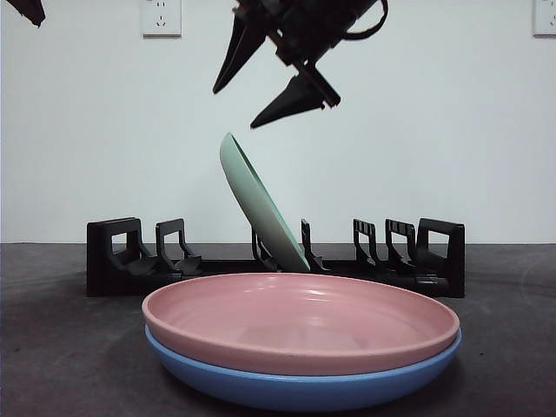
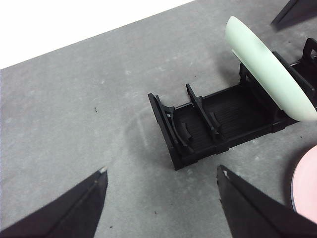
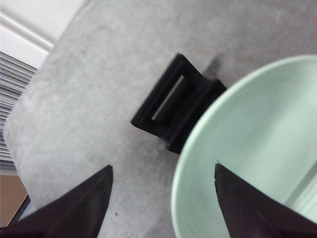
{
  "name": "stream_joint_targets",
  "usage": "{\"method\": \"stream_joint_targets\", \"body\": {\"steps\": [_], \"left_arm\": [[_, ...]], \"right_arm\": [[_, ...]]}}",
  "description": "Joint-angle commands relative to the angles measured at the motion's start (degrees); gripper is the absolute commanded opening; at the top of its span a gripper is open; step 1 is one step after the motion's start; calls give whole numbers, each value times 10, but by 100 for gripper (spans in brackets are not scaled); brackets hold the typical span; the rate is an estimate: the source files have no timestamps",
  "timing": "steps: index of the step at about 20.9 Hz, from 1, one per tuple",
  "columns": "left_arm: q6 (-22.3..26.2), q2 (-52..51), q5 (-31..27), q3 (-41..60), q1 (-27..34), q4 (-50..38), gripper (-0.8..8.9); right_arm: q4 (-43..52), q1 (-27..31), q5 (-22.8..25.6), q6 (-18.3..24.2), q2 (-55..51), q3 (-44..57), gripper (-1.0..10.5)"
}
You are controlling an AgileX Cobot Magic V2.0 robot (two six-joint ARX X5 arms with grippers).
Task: Place the plate
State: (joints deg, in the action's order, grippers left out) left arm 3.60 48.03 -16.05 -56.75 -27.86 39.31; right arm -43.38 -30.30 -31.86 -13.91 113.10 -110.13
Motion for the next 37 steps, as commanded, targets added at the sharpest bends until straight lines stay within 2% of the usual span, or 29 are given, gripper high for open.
{"method": "stream_joint_targets", "body": {"steps": [1, 3, 5, 12, 16, 17, 21, 30, 33, 35, 37], "left_arm": [[-2, 3, 4, -6, -2, -3, 348], [-2, 3, 4, -6, -2, -3, 348], [-2, 3, 4, -6, -2, -3, 347], [-2, 3, 3, -6, -2, -3, 347], [-2, 3, 2, -6, -2, -3, 347], [-2, 3, 2, -6, -2, -3, 346], [-2, 3, 2, -6, -2, -4, 345], [-2, 3, 2, -6, -2, -18, 345], [-2, 3, 2, -6, -2, -18, 345], [-2, 3, 2, -6, -2, -18, 345], [-2, 3, 2, -6, -2, -19, 345]], "right_arm": [[8, -7, 4, -8, 25, -21, 316], [12, -8, 5, -10, 35, -21, 315], [16, -10, 7, -14, 41, -21, 264], [27, -16, 4, -37, 61, -21, 243], [29, -22, 4, -37, 64, -21, 22], [31, -23, 3, -38, 64, -21, 10], [29, -23, -50, -59, 55, -21, 10], [5, -26, -73, -62, -40, -22, 10], [-38, -27, -73, -34, -80, -22, 10], [-91, -37, -68, 2, -107, -22, 10], [-145, -51, -34, 40, -133, -22, 10]]}}
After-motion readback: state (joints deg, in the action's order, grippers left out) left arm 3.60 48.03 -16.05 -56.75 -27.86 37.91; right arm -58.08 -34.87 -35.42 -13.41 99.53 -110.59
